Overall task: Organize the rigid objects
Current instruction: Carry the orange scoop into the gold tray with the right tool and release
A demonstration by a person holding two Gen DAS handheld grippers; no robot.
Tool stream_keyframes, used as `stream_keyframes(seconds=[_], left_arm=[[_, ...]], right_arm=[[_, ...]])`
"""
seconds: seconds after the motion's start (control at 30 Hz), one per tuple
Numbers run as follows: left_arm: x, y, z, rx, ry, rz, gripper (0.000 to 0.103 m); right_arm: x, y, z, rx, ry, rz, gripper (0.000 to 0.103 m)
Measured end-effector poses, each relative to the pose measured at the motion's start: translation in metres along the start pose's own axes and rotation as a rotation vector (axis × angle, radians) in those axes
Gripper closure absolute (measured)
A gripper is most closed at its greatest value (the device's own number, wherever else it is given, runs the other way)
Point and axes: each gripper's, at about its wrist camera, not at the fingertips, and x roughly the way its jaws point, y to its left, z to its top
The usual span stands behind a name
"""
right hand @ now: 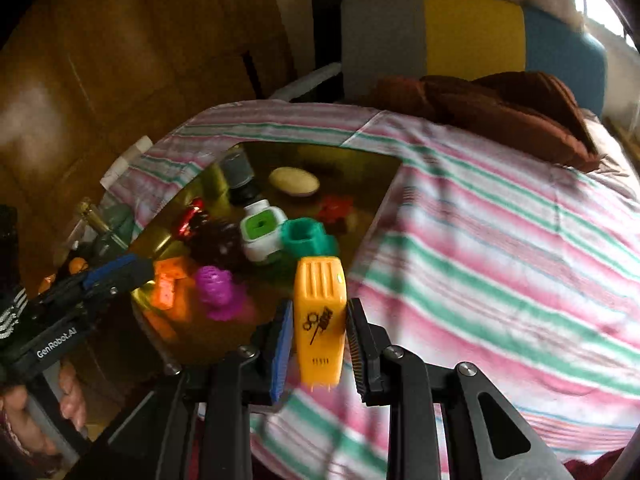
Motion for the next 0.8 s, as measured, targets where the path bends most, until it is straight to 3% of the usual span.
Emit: stream_keyframes(seconds=[0.57,0.8], left_arm=[[-0.007,0.021,0.011,-0.063,-0.020,0.093,0.063],[-0.006,0.027,0.012,-0.081,-0.015,0.132,0.063]], right_arm=[[0.002,0.046,0.011,-0.025,-0.033,0.063,0.076],[0.025,0.053,0.002,-0.019,0.051,0.081,0.076]])
